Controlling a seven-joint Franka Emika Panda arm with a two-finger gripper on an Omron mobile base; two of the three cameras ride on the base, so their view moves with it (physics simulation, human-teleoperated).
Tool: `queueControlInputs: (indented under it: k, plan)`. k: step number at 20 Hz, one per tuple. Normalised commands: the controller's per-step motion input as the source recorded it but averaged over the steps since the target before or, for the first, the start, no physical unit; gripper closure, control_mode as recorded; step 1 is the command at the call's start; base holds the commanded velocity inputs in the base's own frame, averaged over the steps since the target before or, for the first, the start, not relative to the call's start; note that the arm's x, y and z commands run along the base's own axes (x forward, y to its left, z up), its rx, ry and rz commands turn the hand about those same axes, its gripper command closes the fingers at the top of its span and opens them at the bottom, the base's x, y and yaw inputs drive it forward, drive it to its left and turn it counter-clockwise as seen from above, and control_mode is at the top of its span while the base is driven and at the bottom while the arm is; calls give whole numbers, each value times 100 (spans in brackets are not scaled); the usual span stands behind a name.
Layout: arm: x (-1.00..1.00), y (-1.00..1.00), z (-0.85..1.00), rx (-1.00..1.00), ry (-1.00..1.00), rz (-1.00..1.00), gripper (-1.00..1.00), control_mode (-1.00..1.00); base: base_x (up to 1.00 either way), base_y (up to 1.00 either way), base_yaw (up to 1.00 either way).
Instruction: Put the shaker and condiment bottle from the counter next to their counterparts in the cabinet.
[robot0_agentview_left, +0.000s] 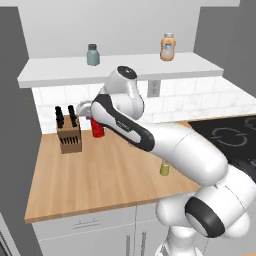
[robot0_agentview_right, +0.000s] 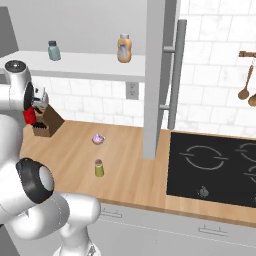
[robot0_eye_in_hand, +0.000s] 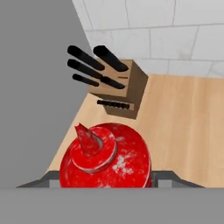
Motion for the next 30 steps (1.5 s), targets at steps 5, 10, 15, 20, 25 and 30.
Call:
queueControlInputs:
  k: [5,10,15,20,25,30]
  plan:
    - [5,-32,27,0,0,0,100,-100,0,0,0]
    - [0,-3,2,0,0,0,100,-100,0,0,0]
    - [3,-31,30,0,0,0,100,-100,0,0,0]
    - [4,-56,59,0,-3,0,100,-100,0,0,0]
    - [0,-64,67,0,-6,0,100,-100,0,0,0]
    - [0,-24,43,0,-3,0,100,-100,0,0,0]
